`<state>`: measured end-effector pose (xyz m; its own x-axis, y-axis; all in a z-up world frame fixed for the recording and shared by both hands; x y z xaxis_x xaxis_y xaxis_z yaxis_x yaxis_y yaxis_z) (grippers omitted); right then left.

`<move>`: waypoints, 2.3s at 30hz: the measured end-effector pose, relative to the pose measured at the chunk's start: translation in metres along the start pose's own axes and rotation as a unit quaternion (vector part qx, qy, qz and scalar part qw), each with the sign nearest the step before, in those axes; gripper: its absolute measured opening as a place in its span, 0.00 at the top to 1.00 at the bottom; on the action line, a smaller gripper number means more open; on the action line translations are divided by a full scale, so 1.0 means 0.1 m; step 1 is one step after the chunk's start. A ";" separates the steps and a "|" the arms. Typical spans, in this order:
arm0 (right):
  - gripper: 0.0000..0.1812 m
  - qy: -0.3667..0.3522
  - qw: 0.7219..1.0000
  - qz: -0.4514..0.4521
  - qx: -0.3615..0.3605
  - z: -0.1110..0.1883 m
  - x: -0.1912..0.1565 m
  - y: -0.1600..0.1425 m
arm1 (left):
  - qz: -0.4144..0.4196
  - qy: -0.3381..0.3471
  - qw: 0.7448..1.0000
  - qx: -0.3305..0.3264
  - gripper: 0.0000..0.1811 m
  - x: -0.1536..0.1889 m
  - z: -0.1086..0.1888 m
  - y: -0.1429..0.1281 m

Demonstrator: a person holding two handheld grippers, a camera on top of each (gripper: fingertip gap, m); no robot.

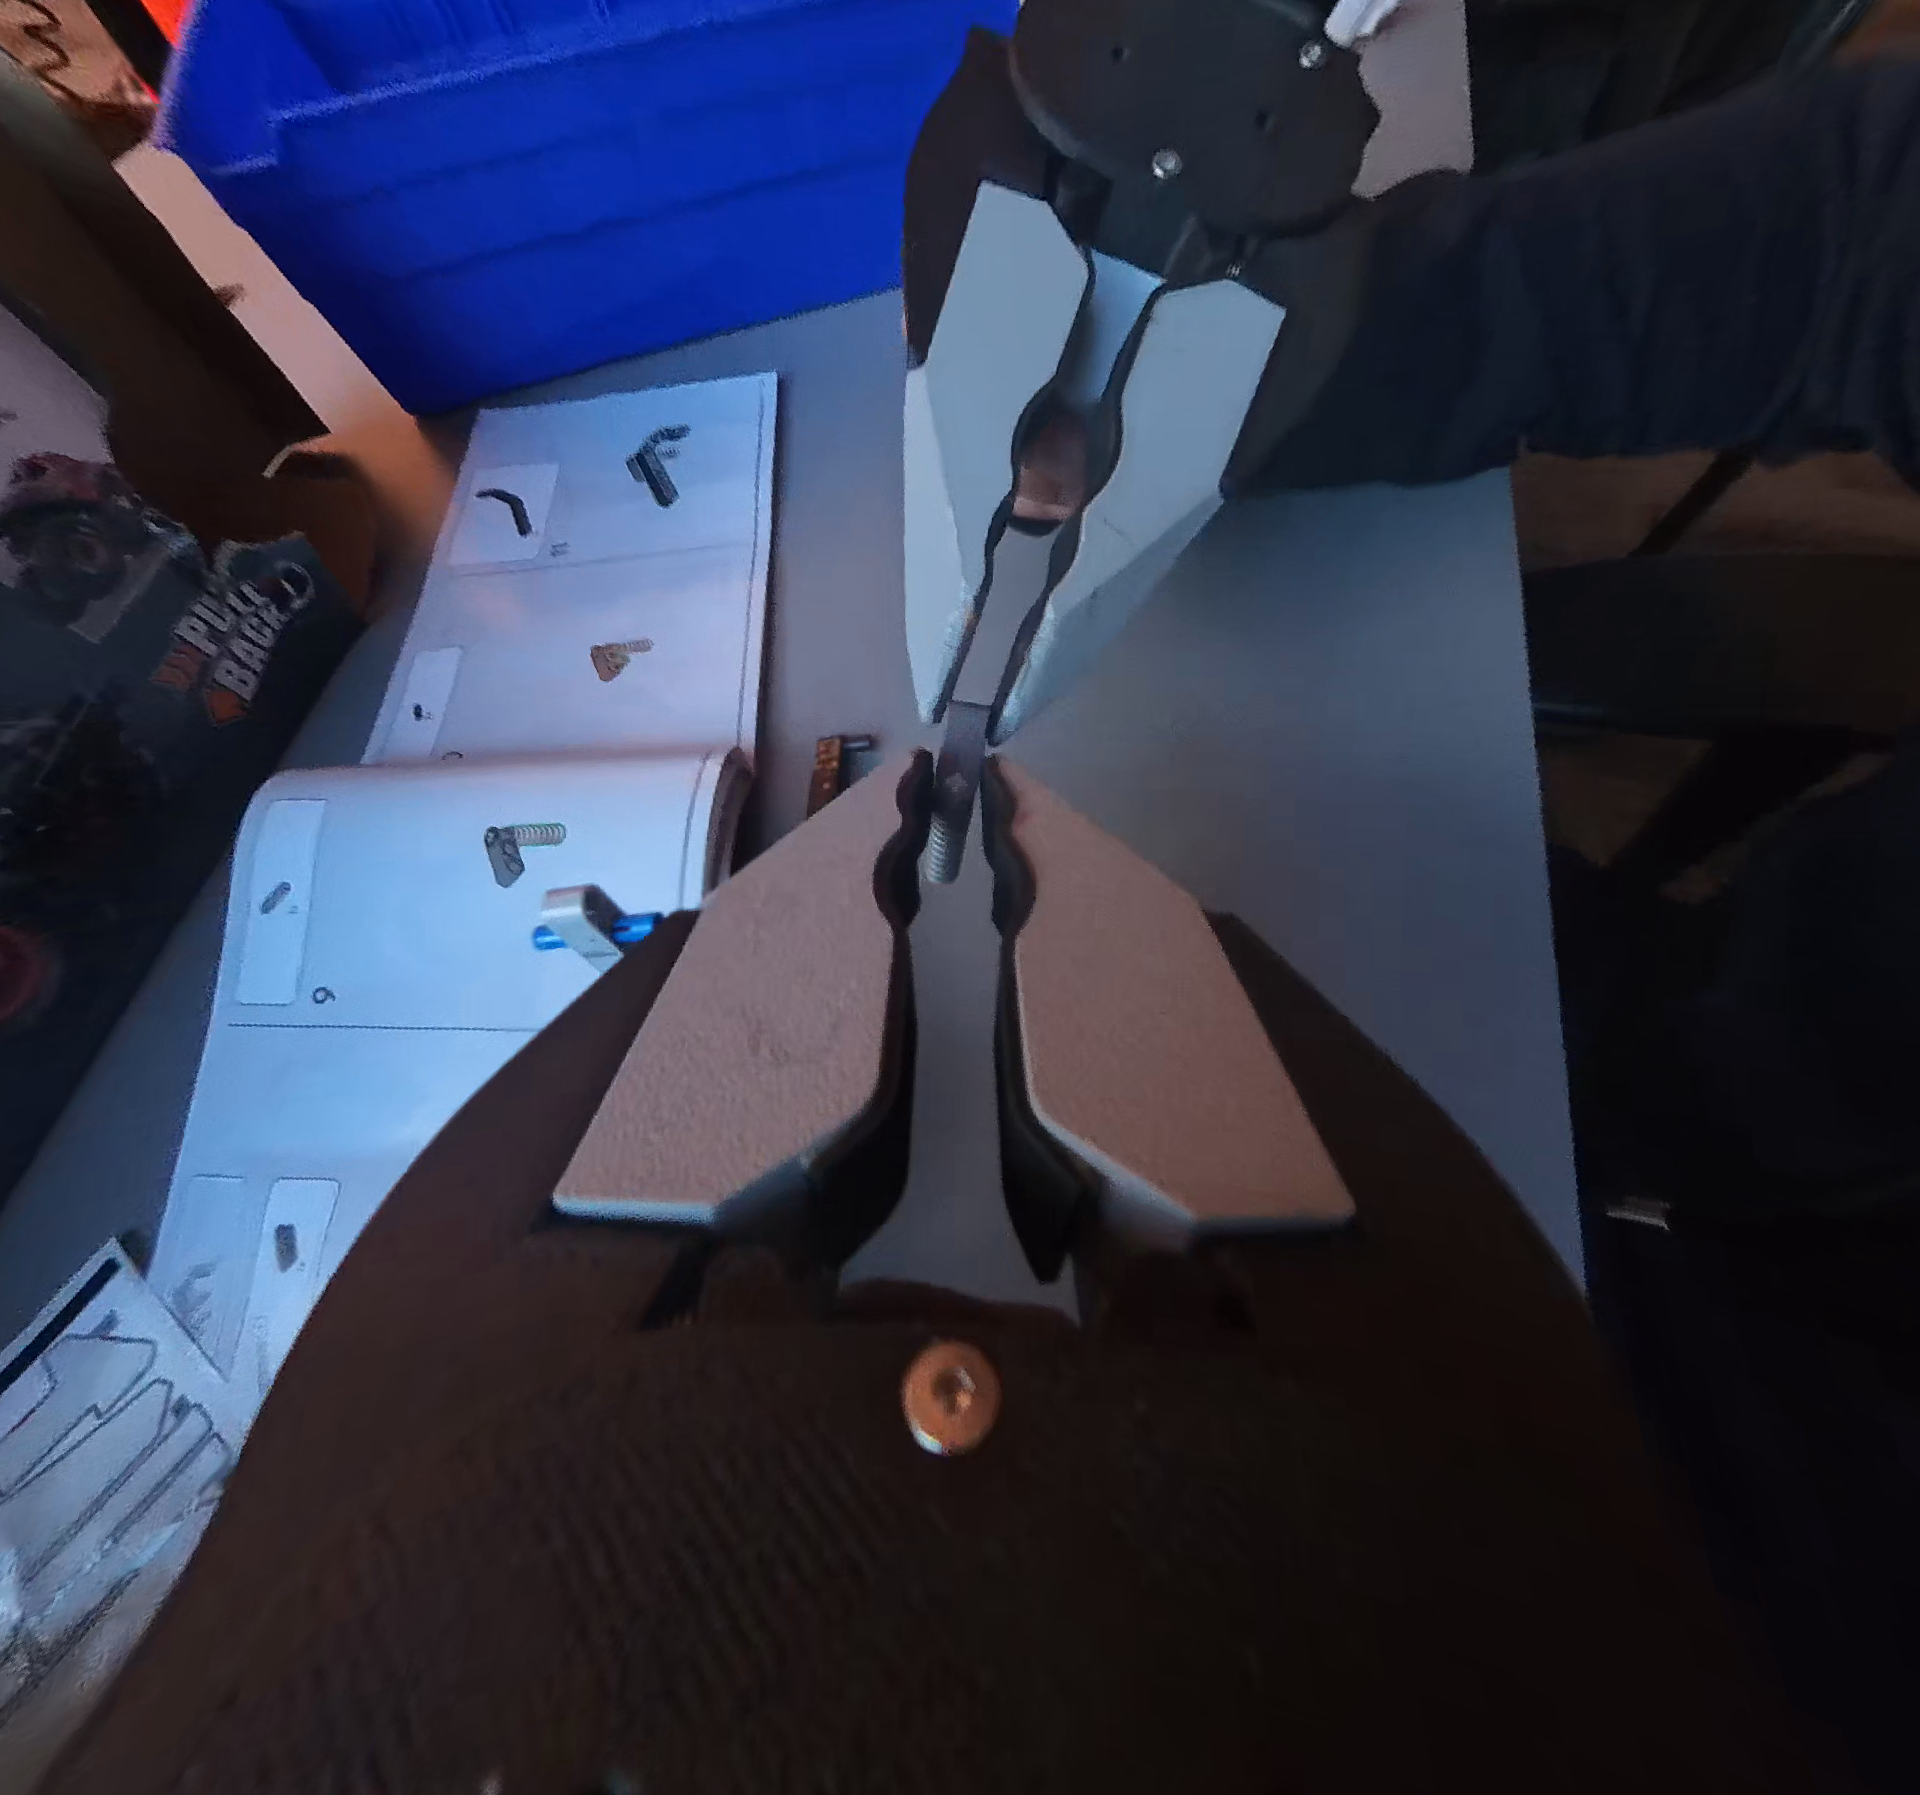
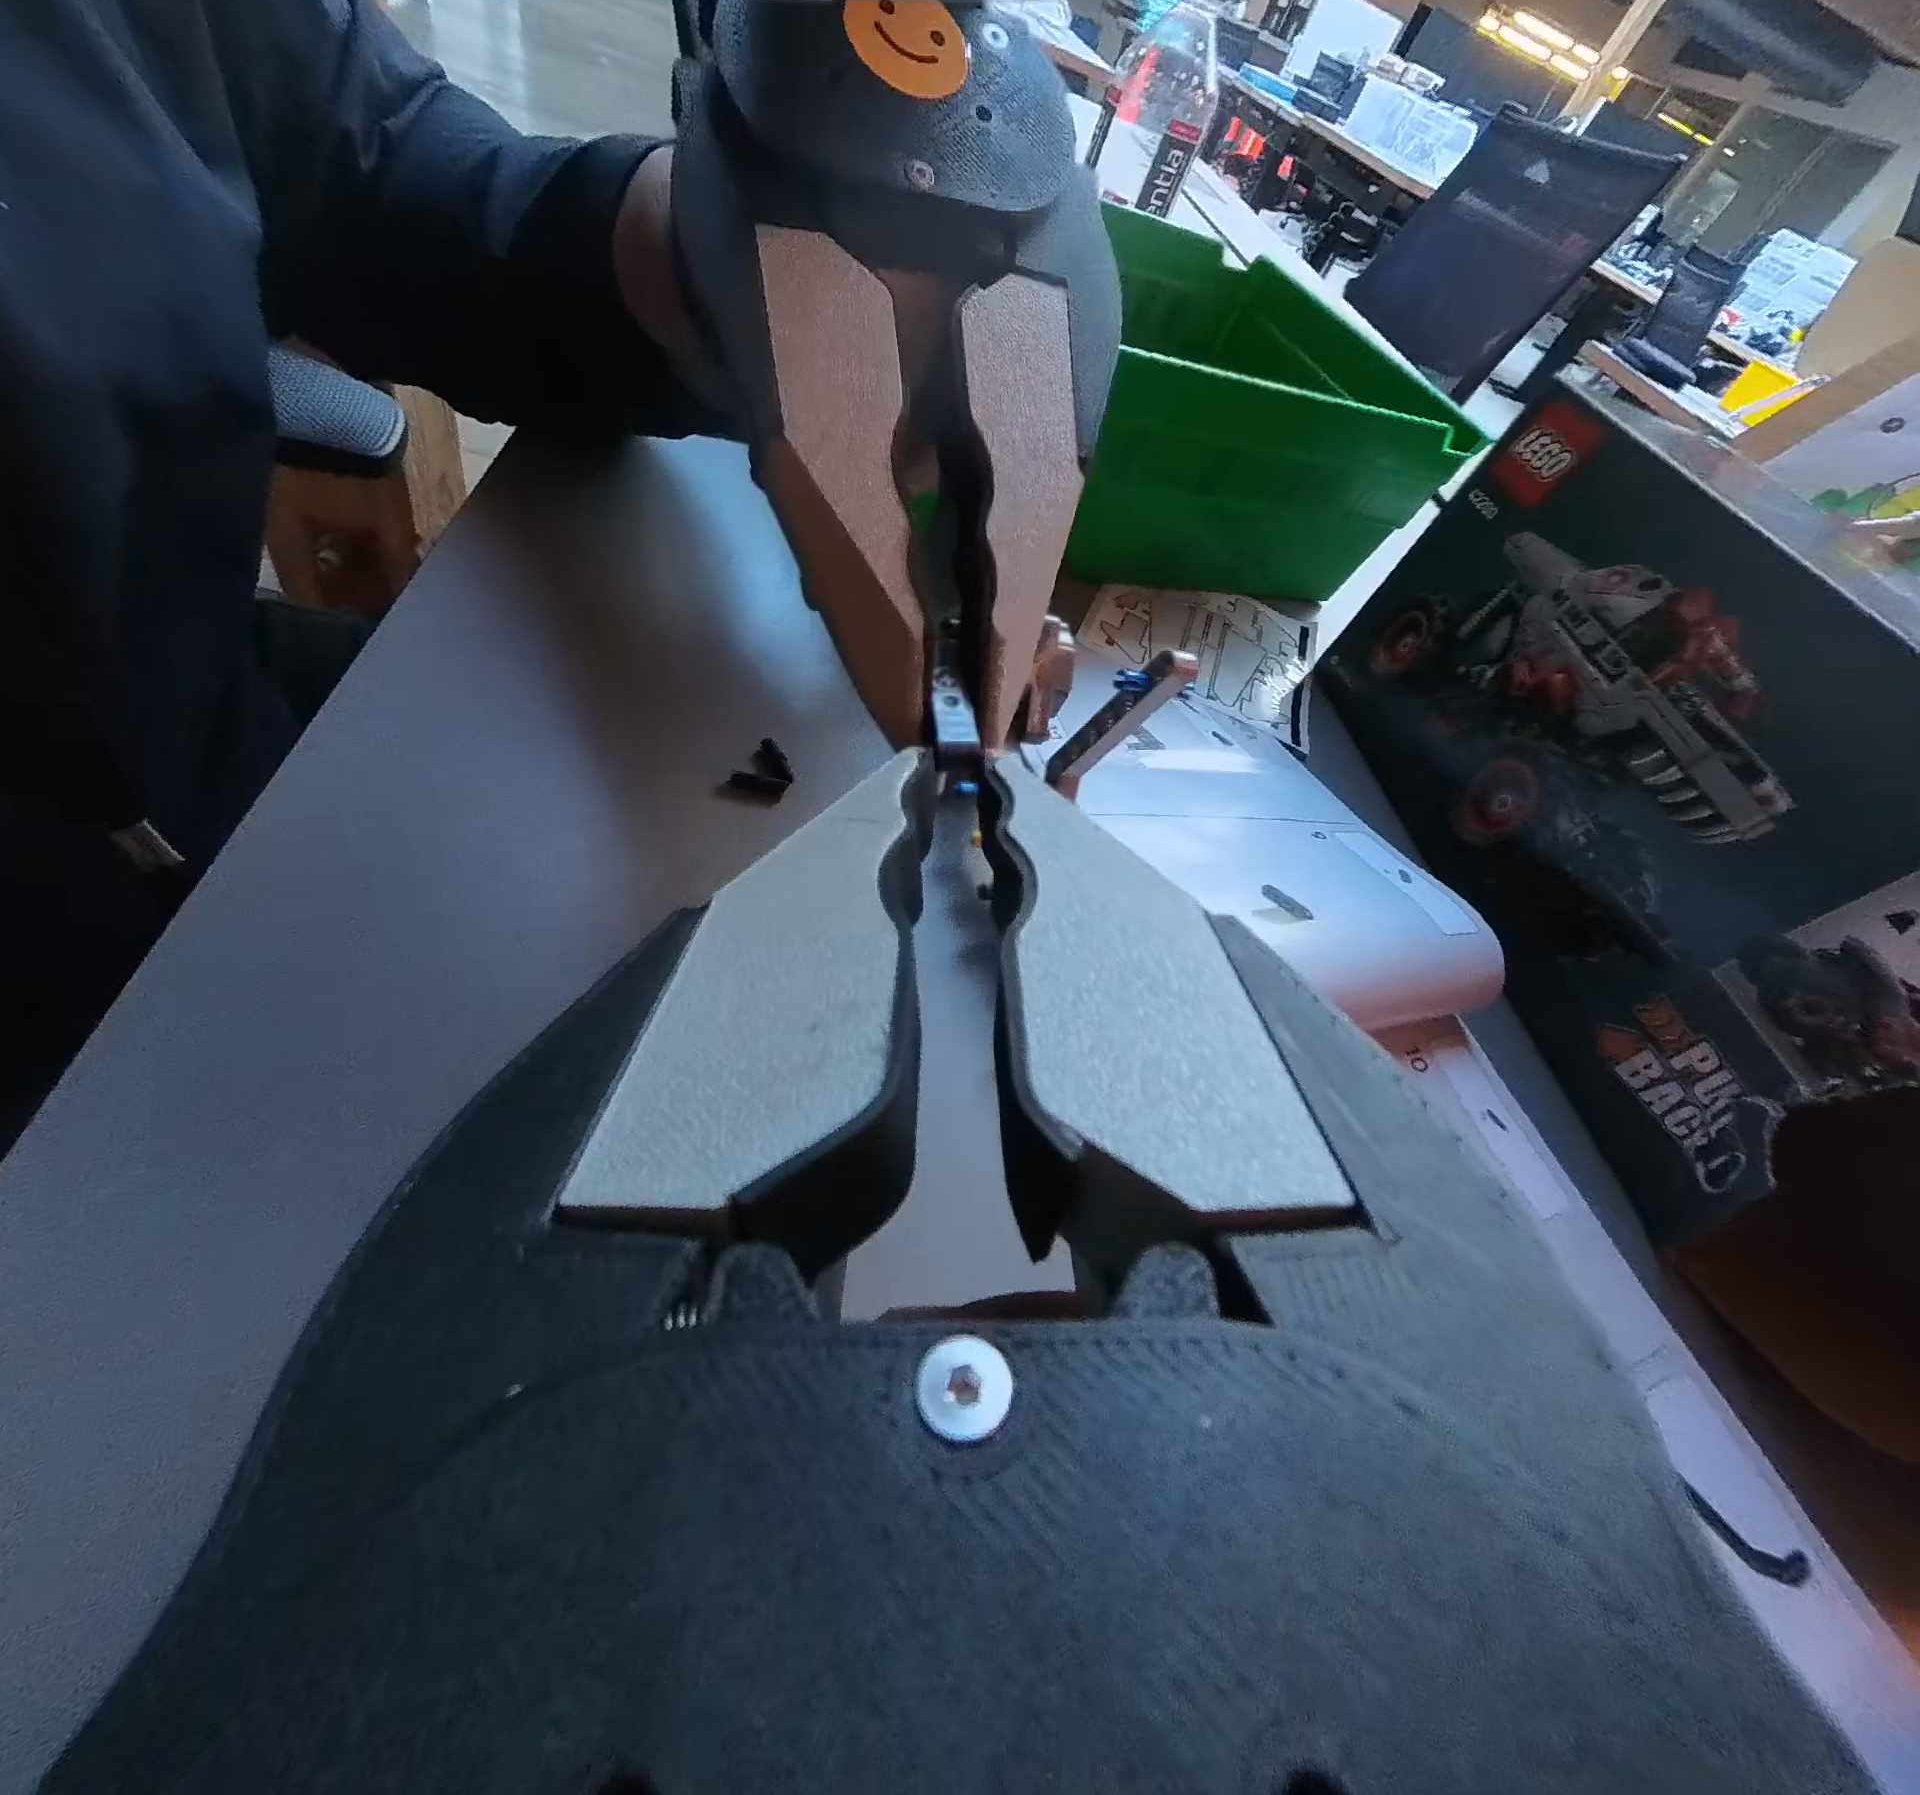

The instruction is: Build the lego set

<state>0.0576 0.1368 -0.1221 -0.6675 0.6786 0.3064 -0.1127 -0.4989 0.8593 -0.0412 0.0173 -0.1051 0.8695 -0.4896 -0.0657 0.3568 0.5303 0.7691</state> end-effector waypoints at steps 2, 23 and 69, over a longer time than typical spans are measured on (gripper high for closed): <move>0.97 -0.003 1.000 -0.002 0.001 0.01 0.01 0.00 | -0.004 0.004 1.000 0.003 0.96 0.00 0.01 0.00; 0.97 -0.004 1.000 -0.024 0.003 0.05 0.05 0.01 | -0.016 0.027 0.999 0.010 0.89 -0.01 0.02 0.01; 0.80 0.107 0.967 -0.088 -0.212 -0.81 -0.33 0.03 | 0.137 0.097 0.985 0.033 0.97 0.24 0.41 -0.75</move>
<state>0.0199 0.0694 -0.1625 -0.7424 0.6687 0.0409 -0.4994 -0.5931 0.6315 -0.0610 -0.0630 -0.1386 0.9813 -0.1892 0.0346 0.0820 0.5743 0.8145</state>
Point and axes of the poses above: each gripper's, where its closed fingertips meet, z back along the fingers, y out of its top, x = y × z across the jaws, the point moved 9 cm from there along z, back along the fingers, and after that the axes turned 10 degrees about -x, right-handed, at the moved point
